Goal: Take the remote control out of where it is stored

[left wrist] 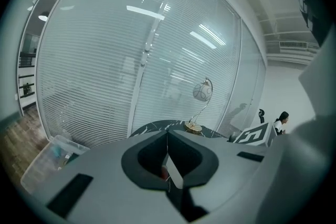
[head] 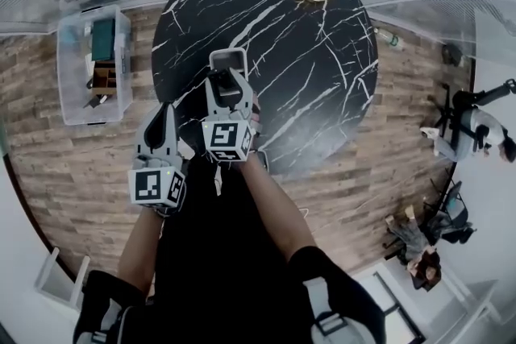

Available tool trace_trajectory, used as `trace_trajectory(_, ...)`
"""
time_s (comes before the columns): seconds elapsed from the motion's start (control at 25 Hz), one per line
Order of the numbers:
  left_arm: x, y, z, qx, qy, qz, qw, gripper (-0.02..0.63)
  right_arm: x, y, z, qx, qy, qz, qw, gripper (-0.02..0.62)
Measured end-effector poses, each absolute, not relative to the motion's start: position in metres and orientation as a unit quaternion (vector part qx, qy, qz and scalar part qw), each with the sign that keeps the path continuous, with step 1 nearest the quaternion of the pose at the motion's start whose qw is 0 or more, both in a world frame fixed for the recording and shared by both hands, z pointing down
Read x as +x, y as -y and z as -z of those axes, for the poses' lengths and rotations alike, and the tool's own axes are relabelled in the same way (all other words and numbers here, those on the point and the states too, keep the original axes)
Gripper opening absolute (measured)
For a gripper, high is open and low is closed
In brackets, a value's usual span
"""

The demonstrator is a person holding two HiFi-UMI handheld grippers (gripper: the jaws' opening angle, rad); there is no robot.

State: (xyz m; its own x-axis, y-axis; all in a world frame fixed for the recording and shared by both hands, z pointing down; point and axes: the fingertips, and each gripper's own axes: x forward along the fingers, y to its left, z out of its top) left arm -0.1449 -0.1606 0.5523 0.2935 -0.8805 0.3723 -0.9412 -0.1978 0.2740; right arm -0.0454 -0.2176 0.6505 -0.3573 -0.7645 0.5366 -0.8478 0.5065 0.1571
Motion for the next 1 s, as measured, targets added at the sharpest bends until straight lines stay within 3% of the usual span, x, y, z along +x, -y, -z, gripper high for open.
trace_trajectory(0.48,-0.128,0.119,-0.491,0.809,0.559,-0.017,0.180,0.008,-0.023,0.184,-0.555,0.534,0.819,-0.079,0.195,0.186)
trace_trajectory(1.0,-0.065,0.054,-0.448,0.856,0.501,-0.017,0.127,0.008,0.031,0.088,-0.483,0.536,0.831,-0.064,0.134,0.186)
